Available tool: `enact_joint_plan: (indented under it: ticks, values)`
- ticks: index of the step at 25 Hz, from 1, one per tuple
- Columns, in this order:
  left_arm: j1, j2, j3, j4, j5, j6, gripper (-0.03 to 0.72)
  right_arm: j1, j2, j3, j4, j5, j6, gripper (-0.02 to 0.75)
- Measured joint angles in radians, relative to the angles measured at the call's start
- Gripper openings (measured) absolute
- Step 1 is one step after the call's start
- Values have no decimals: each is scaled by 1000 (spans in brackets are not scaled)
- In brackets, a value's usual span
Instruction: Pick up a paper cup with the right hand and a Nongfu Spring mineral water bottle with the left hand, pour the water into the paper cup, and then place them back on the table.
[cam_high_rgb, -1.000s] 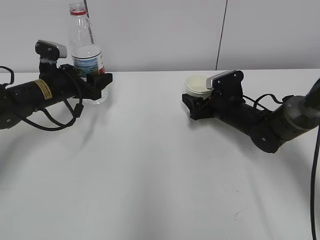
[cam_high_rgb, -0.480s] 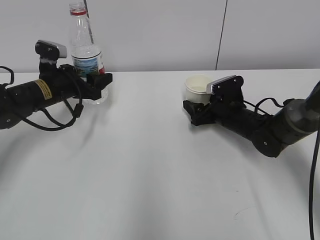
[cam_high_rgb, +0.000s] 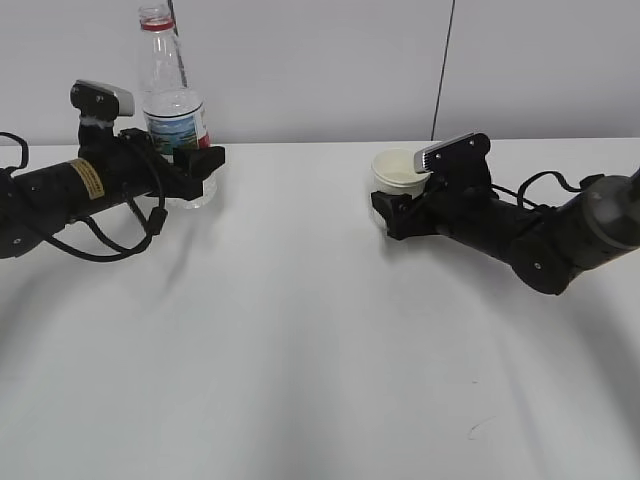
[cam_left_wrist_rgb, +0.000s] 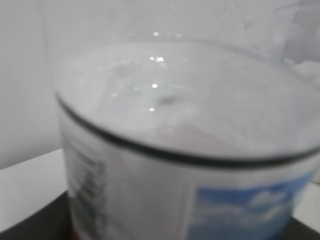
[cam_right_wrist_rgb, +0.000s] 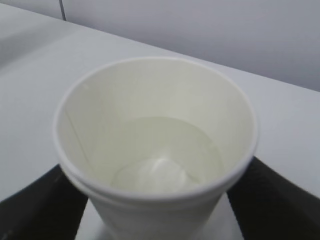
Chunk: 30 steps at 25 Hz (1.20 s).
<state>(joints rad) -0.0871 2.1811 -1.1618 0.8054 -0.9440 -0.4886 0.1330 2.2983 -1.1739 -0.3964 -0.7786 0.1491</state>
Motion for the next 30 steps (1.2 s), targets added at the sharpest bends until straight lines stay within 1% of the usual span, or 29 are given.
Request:
enact_joint_plan:
  ticks: [4,11,15,21,25,30]
  values:
    - [0,0,0,0,1,0,411,0,-1,0,0,68,-1,621]
    - [0,0,0,0,3,0,411,0,-6,1,-6,109,9,621]
    - [0,0,0,0,3,0,411,0,-29,39,-6,119,12,620]
    - [0,0,0,0,3,0,411,0,-66,117,-6,56,12,620]
    - [0,0,0,0,3,0,411,0,-99,195,7,-14,-3,619]
    - [0,5,0,-1,3,0,411,-9,-188,333,62,-107,-28,616]
